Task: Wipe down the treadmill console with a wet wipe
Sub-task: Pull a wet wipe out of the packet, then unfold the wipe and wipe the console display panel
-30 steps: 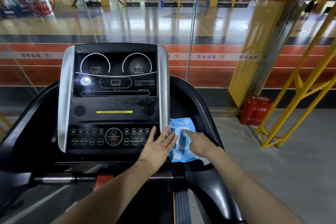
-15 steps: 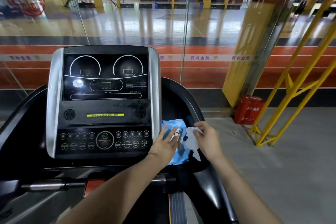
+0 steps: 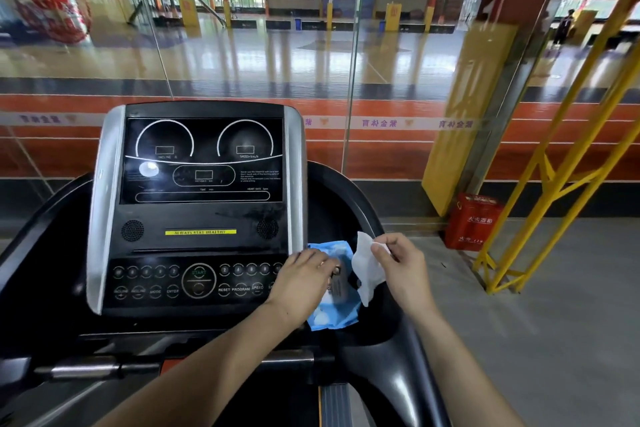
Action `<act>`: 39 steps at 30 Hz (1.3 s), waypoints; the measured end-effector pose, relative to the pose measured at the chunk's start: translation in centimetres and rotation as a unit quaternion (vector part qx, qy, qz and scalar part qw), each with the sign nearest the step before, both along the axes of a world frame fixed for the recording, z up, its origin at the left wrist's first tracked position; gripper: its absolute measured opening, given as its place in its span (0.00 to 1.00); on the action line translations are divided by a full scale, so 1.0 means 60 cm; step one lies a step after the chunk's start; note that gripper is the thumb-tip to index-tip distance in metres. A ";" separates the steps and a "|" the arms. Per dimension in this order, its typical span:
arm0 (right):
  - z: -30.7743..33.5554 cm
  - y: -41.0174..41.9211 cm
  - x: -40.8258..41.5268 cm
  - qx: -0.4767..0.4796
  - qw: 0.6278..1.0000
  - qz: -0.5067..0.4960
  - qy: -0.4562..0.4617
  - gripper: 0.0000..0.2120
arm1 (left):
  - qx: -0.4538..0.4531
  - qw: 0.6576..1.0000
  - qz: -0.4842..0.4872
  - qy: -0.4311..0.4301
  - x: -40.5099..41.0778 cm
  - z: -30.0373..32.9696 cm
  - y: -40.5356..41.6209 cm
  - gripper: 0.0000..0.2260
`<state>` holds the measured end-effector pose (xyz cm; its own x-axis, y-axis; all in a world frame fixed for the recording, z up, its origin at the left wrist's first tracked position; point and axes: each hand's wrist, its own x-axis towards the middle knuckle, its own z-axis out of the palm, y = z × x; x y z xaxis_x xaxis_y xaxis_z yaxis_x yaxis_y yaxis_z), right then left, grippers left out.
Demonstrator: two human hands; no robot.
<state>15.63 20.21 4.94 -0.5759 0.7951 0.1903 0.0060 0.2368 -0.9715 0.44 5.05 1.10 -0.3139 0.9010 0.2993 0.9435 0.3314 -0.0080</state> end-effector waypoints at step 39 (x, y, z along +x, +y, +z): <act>0.239 -0.291 -0.412 0.076 0.961 0.264 -0.023 0.17 | 0.444 0.766 0.137 -0.445 -0.304 0.294 -0.327 0.06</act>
<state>-9.09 2.75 19.29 -0.9024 0.3541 0.2455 -0.1119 0.3577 -0.9271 -17.82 -14.55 18.77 -0.8906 0.3298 0.3133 0.3386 0.0208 0.9407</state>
